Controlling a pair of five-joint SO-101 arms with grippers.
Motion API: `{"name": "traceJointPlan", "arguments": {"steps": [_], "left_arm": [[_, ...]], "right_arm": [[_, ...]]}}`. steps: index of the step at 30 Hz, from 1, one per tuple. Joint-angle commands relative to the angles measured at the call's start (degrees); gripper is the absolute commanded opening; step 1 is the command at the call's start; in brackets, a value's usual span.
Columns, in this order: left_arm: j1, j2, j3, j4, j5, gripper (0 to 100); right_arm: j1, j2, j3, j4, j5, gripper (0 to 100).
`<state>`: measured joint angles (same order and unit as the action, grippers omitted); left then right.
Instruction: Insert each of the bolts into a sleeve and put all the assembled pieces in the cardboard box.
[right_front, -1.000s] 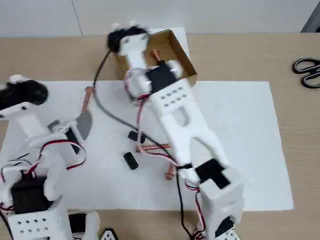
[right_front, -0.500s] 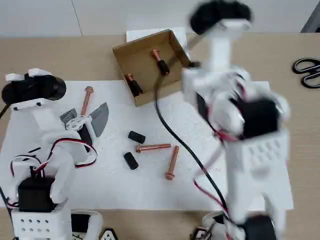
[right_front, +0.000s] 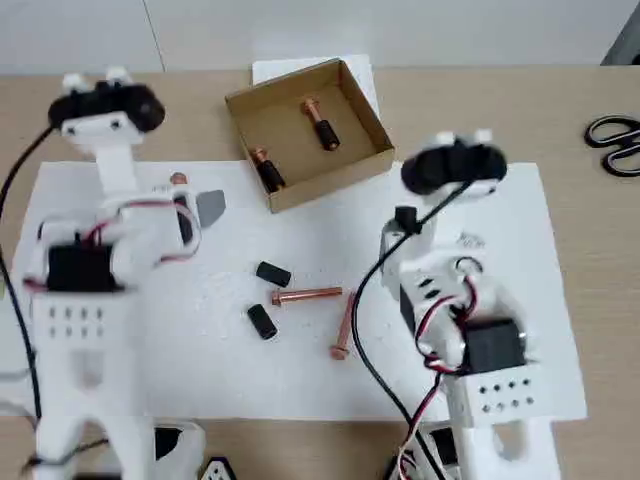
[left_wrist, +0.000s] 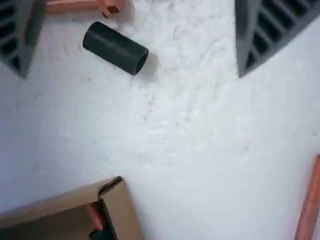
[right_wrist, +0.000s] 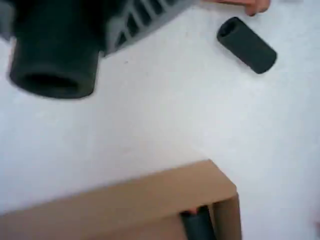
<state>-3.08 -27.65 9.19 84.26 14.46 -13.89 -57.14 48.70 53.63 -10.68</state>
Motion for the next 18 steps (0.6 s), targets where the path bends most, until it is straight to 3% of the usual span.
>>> {"name": "traceJointPlan", "arguments": {"steps": [1,5,11,18], "left_arm": [[0.0,7.8,-8.0,1.2,-0.2,25],[-0.1,15.9,-11.6,1.1,-0.1,25],[-3.7,27.5,-21.3,1.6,-0.8,25],[-6.6,41.9,-36.0,10.2,-14.4,25]], "right_arm": [[-2.3,-5.7,6.5,-8.5,0.4,0.5],[-5.6,-11.6,15.8,-16.6,1.4,0.5],[-8.0,-26.5,32.4,-27.6,10.9,0.5],[-7.7,-45.0,42.9,-29.1,13.3,0.5]]}}
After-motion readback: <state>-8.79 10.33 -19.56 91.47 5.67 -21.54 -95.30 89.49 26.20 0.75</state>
